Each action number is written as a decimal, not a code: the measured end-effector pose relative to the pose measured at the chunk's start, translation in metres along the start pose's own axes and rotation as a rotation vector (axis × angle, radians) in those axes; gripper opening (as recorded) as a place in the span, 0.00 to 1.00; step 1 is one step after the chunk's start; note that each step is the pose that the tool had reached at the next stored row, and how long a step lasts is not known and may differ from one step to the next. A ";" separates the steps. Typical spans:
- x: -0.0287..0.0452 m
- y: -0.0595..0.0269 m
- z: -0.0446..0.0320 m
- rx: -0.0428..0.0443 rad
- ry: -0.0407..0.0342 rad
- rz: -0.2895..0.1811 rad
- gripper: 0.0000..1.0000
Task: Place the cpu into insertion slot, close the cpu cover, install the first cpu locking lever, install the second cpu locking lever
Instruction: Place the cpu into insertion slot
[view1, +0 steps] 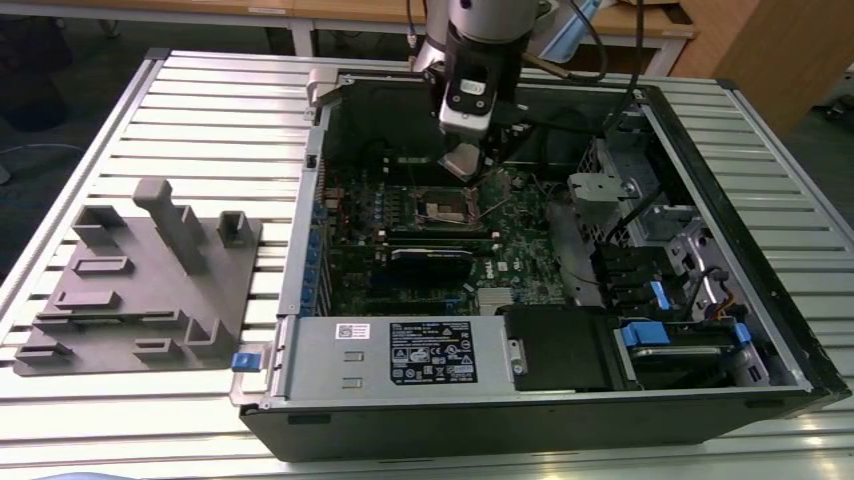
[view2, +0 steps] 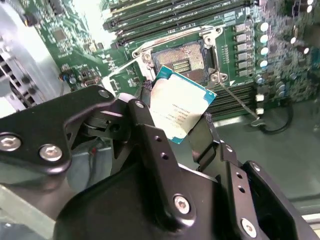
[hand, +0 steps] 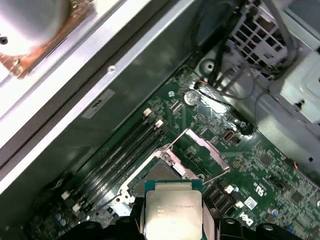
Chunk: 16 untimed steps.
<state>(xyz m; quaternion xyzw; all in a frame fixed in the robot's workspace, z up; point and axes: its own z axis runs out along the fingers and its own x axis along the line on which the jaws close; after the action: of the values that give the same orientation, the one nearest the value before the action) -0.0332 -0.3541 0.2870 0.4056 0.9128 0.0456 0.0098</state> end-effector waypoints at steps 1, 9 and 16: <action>0.0000 0.0000 0.0003 -0.0004 -0.0017 0.019 0.54; 0.0000 -0.0002 0.0023 -0.0031 -0.0150 0.163 0.54; -0.0001 -0.0004 0.0039 -0.0055 -0.0266 0.290 0.54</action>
<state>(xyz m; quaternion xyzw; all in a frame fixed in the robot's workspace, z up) -0.0331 -0.3541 0.2831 0.5337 0.8444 0.0437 0.0164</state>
